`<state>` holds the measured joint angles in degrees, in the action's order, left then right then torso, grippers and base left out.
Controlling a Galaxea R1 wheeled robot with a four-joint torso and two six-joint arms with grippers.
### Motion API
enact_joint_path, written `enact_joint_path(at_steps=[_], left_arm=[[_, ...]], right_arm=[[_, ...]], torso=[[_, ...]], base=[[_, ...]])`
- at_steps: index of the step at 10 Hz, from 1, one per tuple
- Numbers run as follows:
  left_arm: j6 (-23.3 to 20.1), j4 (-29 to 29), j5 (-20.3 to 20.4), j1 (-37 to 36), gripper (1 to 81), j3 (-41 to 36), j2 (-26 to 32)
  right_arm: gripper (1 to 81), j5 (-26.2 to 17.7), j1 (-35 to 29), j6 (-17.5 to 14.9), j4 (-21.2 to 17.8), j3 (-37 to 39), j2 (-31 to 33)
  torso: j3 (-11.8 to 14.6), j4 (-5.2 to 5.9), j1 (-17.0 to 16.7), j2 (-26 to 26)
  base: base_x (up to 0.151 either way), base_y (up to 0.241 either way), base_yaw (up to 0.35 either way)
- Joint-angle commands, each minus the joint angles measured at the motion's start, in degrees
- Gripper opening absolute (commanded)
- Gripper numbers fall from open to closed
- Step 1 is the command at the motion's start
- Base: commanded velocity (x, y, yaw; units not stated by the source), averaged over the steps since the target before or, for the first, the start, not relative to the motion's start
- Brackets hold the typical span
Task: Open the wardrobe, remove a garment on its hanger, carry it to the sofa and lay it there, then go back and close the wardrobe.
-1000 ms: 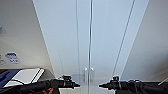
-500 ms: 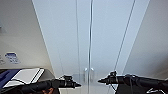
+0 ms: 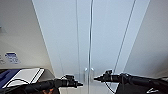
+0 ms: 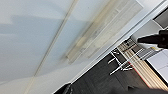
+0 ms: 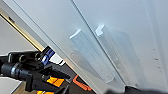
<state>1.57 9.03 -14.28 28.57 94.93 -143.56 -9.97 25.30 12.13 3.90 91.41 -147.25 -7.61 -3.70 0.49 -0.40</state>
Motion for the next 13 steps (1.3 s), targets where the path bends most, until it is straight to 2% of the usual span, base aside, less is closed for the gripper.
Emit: enact_joint_path(at_steps=[1,4,7,13], left_arm=[[0.01,0.72,-0.14,-9.1,81.1,0.17,-0.16],[0.01,0.72,0.56,-9.1,81.1,2.45,-1.47],[0.01,0.81,0.83,-9.1,81.1,5.26,-3.31],[0.01,1.07,0.92,-10.42,81.1,14.94,-11.14]], right_arm=[[81.1,2.06,-9.77,2.02,0.23,1.75,-1.14],[81.1,2.24,-11.53,3.69,0.41,5.43,-3.6],[81.1,1.97,-12.5,3.87,0.41,7.72,-5.71],[81.1,1.71,-11.88,3.78,1.19,12.37,-9.58]], torso=[[0.0,0.0,0.0,0.0],[0.0,0.0,0.0,0.0],[-0.02,0.0,0.02,0.02],[-0.02,0.0,0.02,0.05]], base=[[0.0,0.0,0.0],[0.0,0.0,0.0],[0.0,0.0,0.0],[0.0,0.0,0.0]])
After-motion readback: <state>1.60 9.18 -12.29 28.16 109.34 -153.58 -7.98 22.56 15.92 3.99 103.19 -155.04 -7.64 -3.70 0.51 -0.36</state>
